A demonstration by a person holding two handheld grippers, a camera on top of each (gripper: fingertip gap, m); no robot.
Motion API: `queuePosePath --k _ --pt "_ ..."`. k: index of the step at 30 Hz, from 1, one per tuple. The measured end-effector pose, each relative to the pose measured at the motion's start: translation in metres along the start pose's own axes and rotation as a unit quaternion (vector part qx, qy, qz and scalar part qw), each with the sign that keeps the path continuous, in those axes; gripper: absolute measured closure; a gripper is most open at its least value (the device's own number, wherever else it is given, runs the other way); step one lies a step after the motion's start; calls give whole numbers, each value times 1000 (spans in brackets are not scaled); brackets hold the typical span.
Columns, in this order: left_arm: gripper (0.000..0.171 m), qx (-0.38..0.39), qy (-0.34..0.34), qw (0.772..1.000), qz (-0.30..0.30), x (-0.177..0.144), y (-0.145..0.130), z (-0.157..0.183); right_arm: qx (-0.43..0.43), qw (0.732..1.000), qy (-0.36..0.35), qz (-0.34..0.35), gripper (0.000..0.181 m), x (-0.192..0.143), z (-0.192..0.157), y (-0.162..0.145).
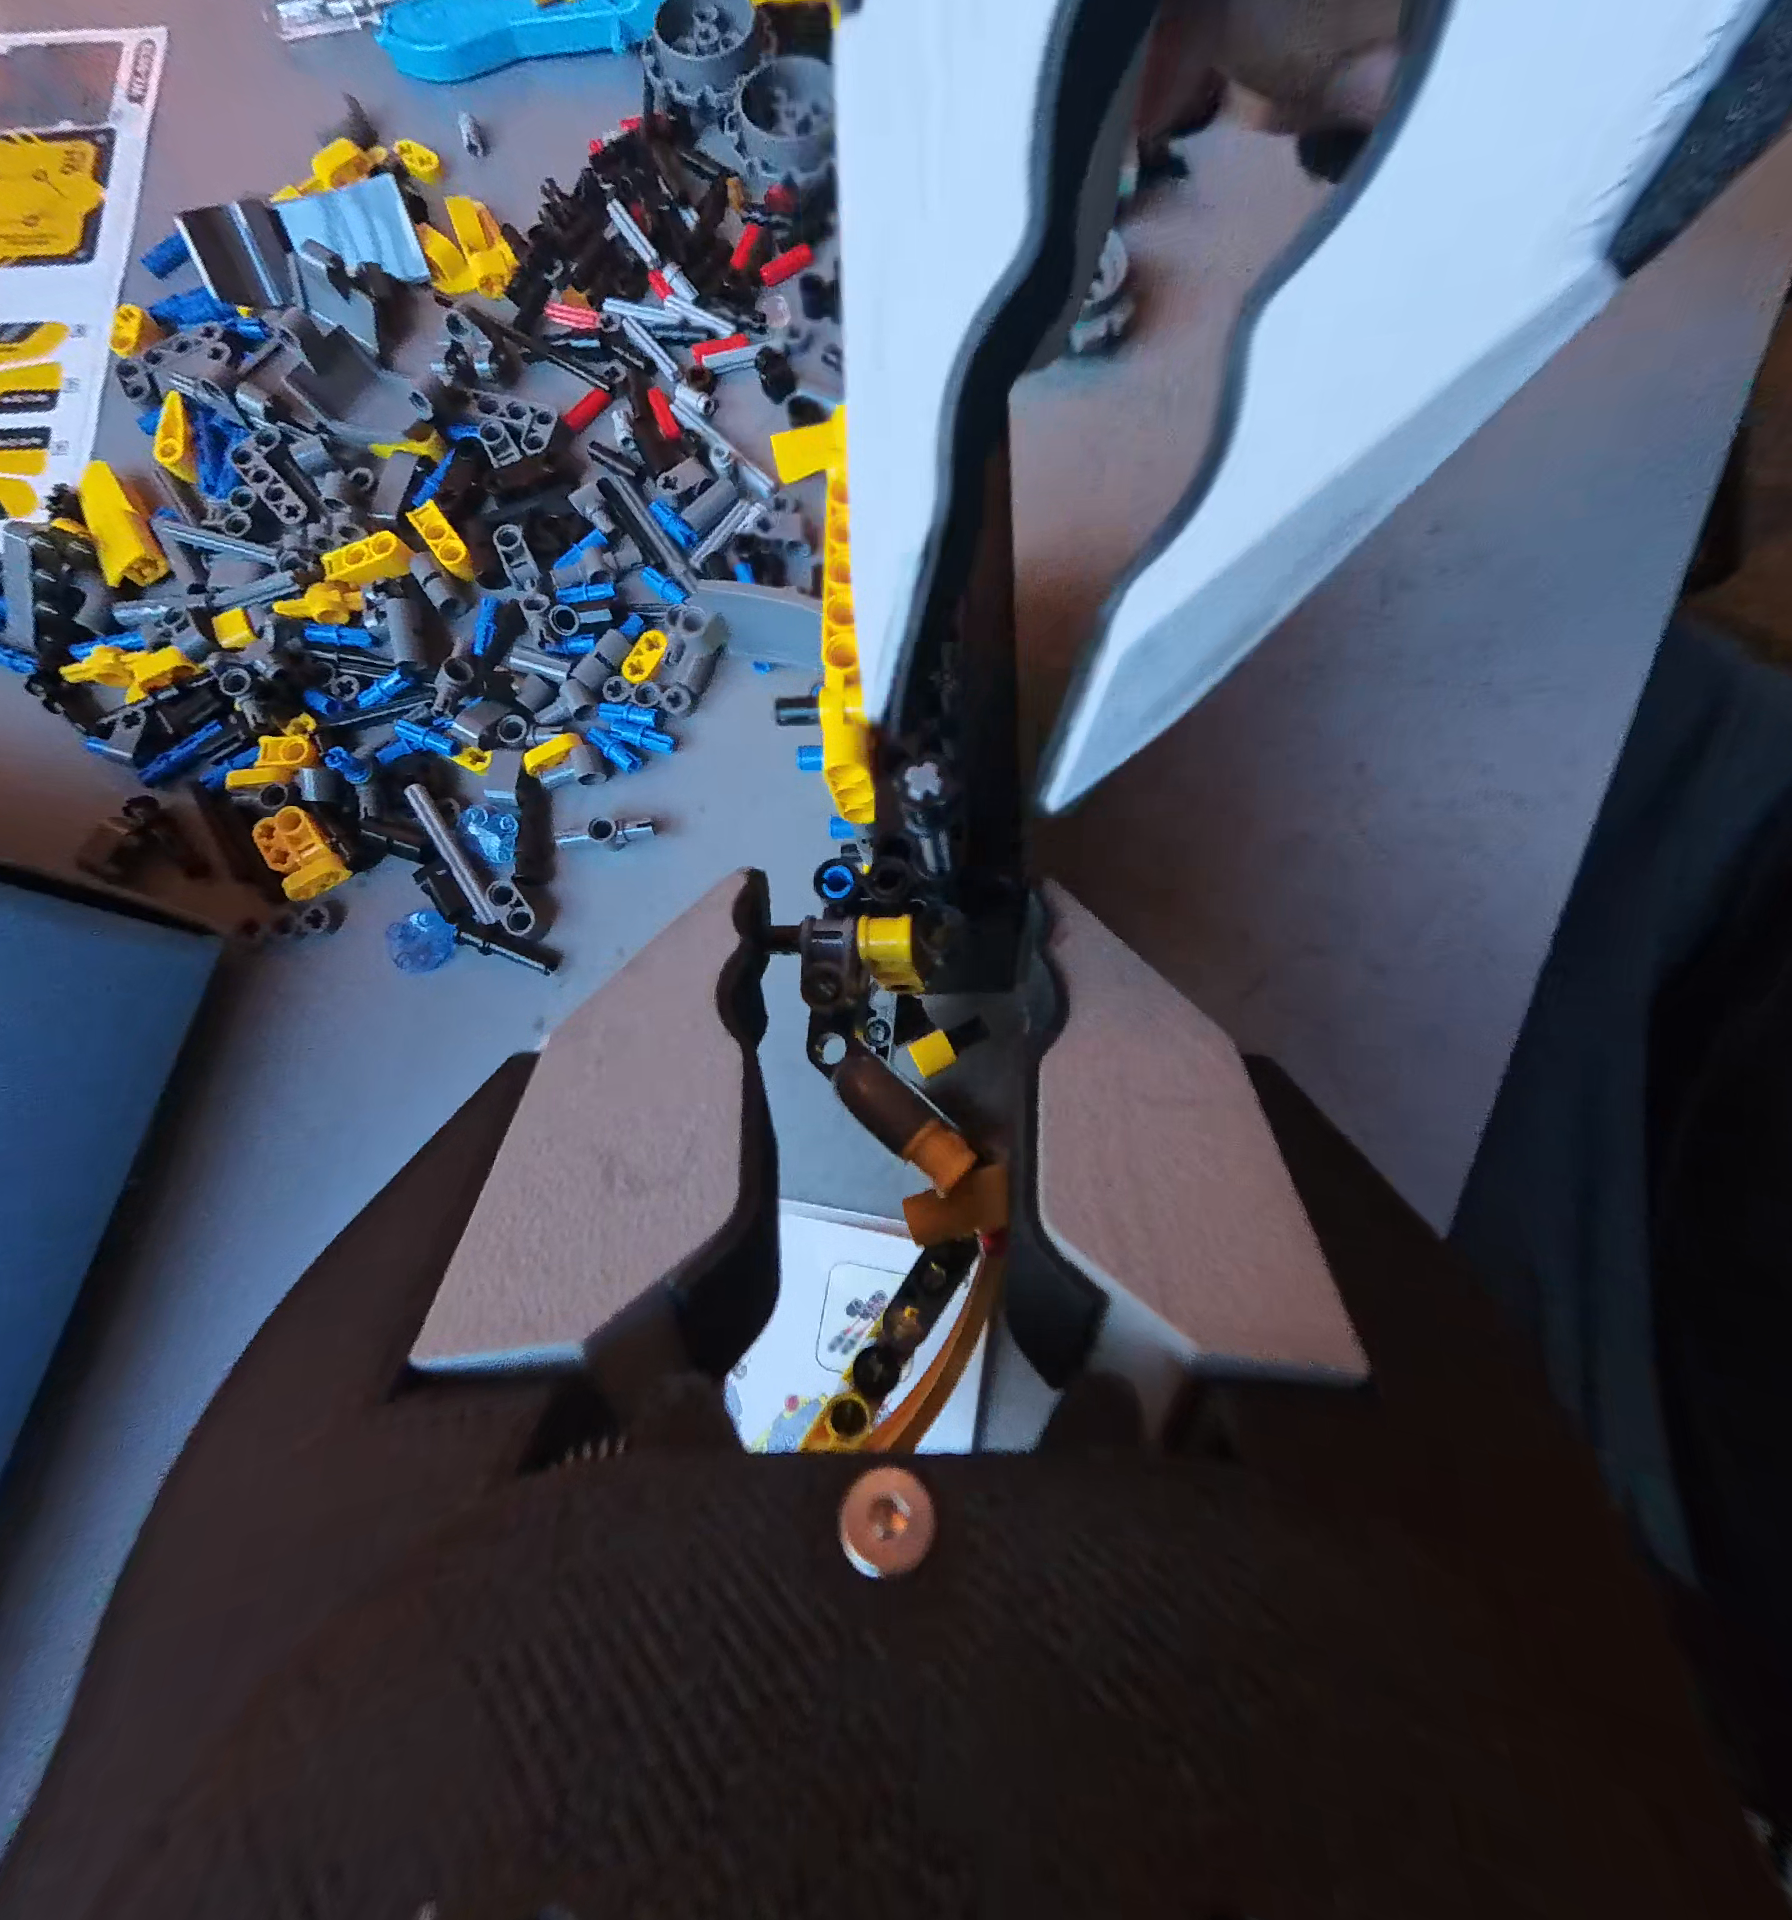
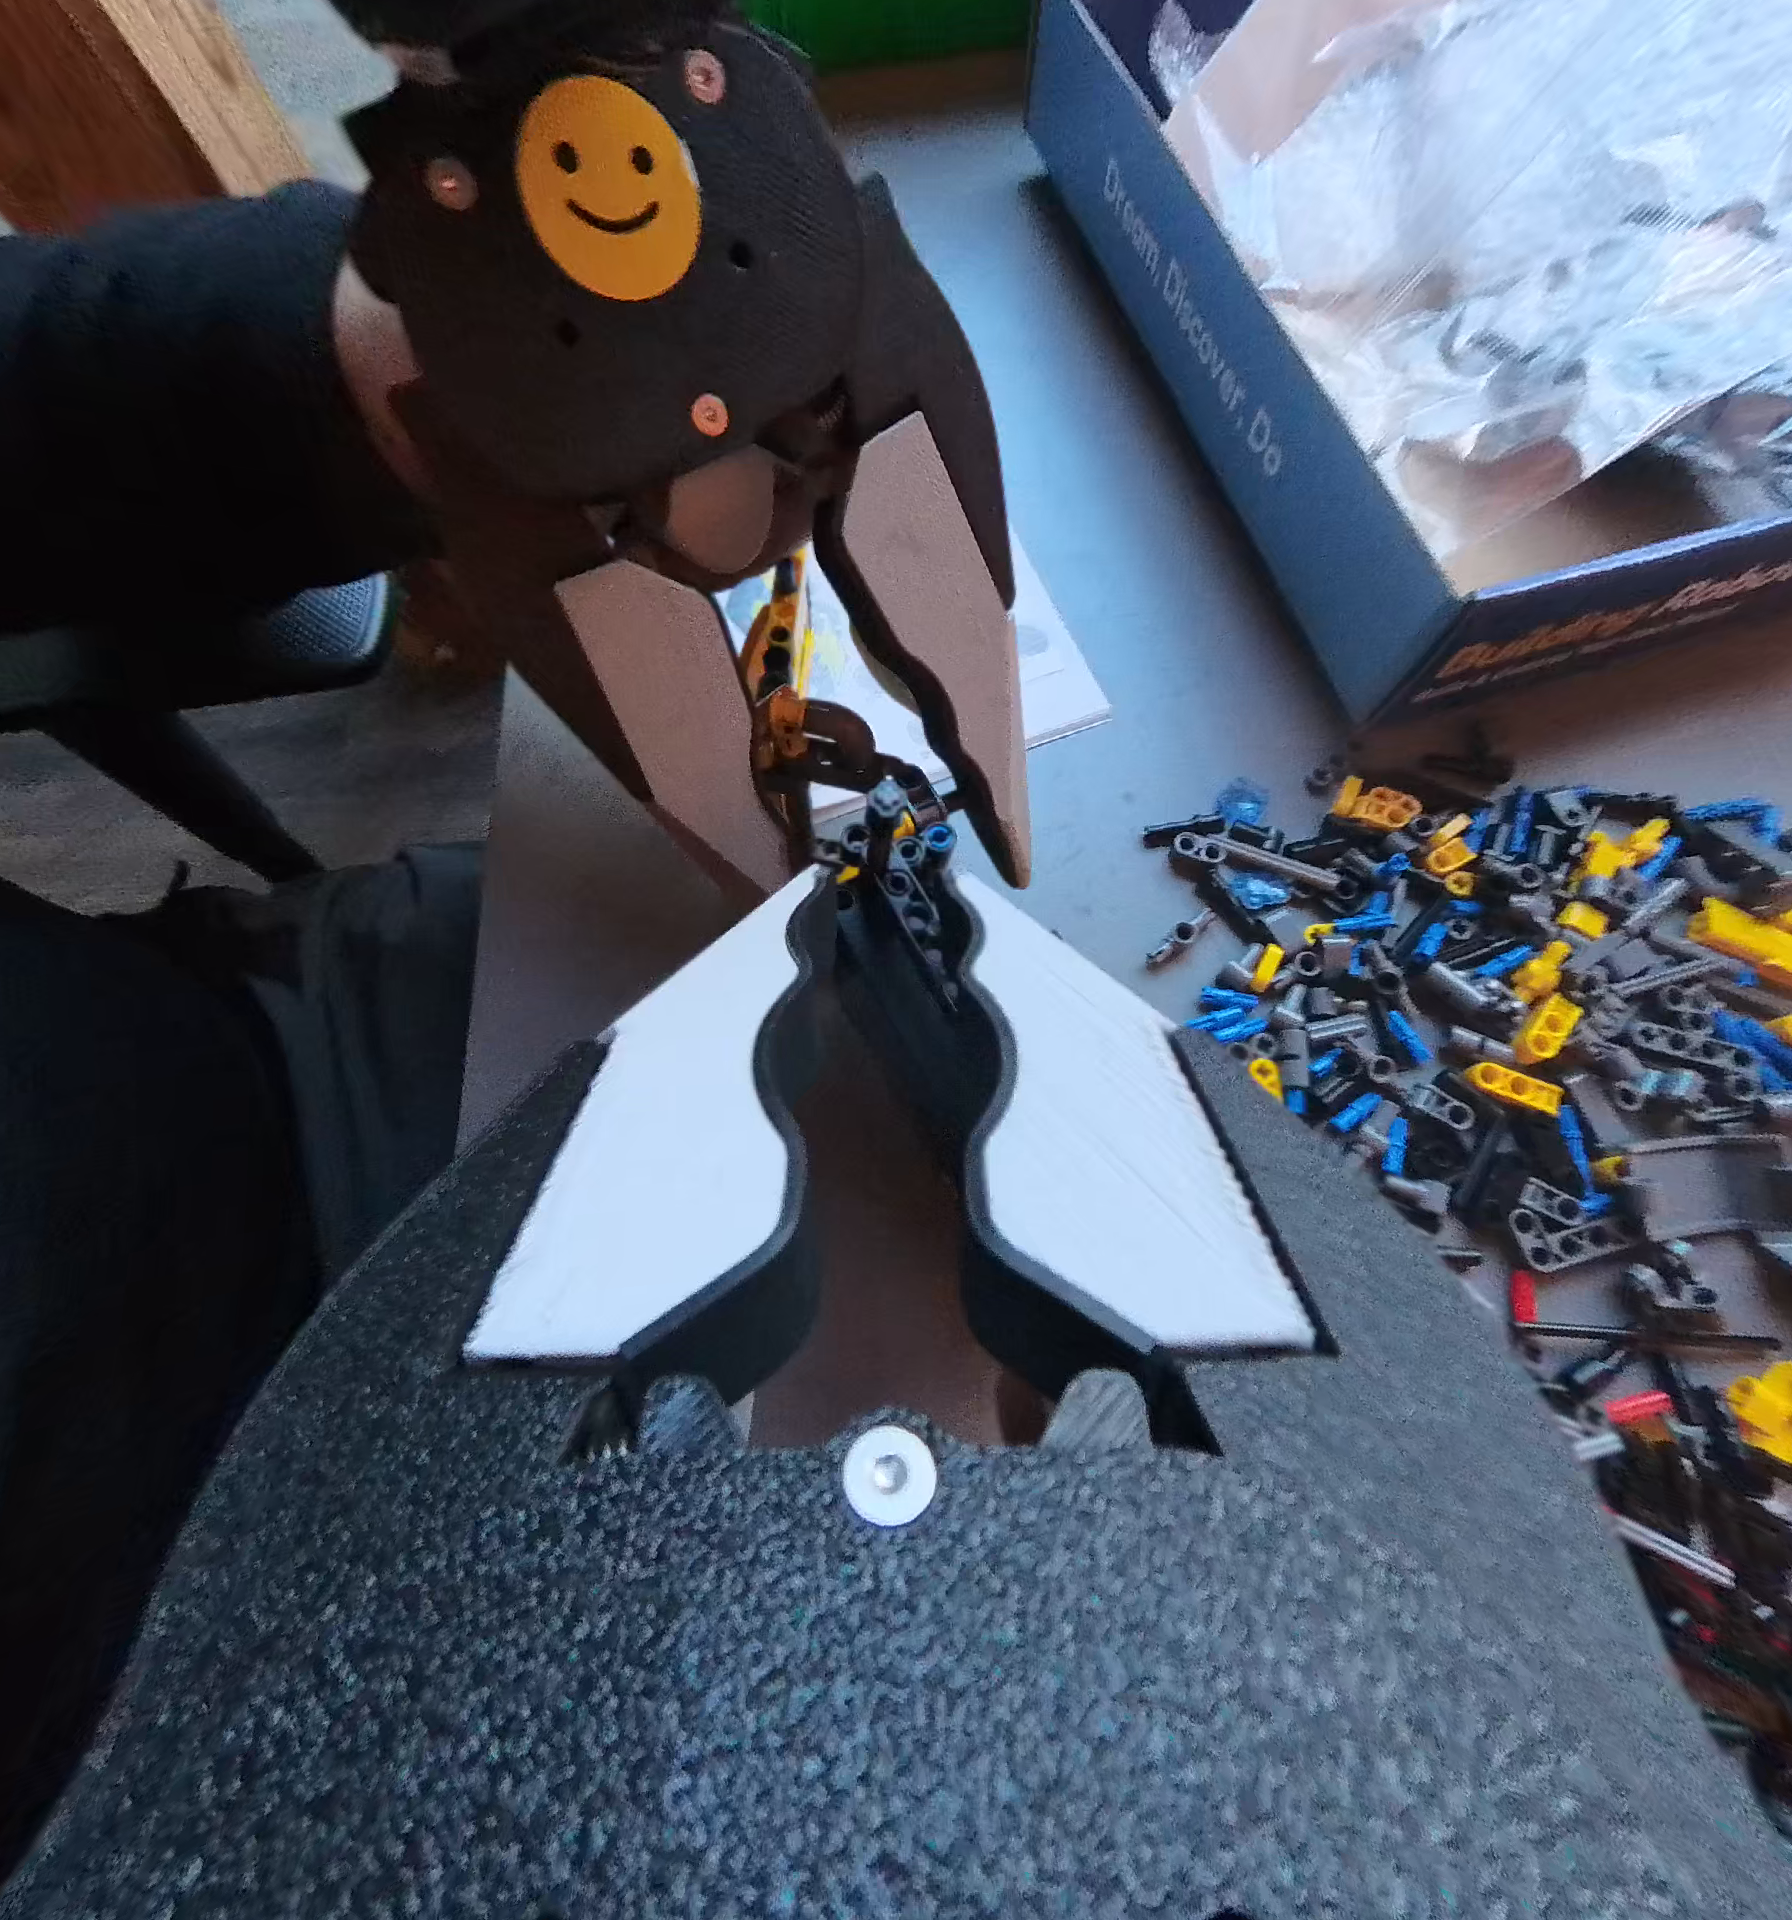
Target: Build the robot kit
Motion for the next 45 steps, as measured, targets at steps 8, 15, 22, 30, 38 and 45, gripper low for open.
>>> queuePosePath --k 8,15,22,30,38,45 --pt "126 -8 -38 999 6 4 3 2 -6 998 -4 70 156 -2 0 12" --pt "126 2 -26 1000 2 4 3 4 19 996 -31 85 175 3 0 9" --pt "126 17 -10 1000 -7 6 2 5 27 998 -1 52 175 4 -2 6" --pt "127 24 -5 1000 -16 8 1 7 15 999 34 2 175 4 -6 3" --pt "128 16 -7 1000 -12 8 2 6 15 1000 23 5 175 12 -5 -6" --pt "127 0 -20 1000 -4 6 3 3 -15 999 -15 28 169 5 1 4"
Point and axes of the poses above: each gripper's, where its closed fingertips meet, x out along the fingers, y out of its top, z = x × y across the jaws, the point moved 2 cm from there along -x, back along the fingers, and after that the axes turned 5 degrees about -x, right-handed, at the moved point
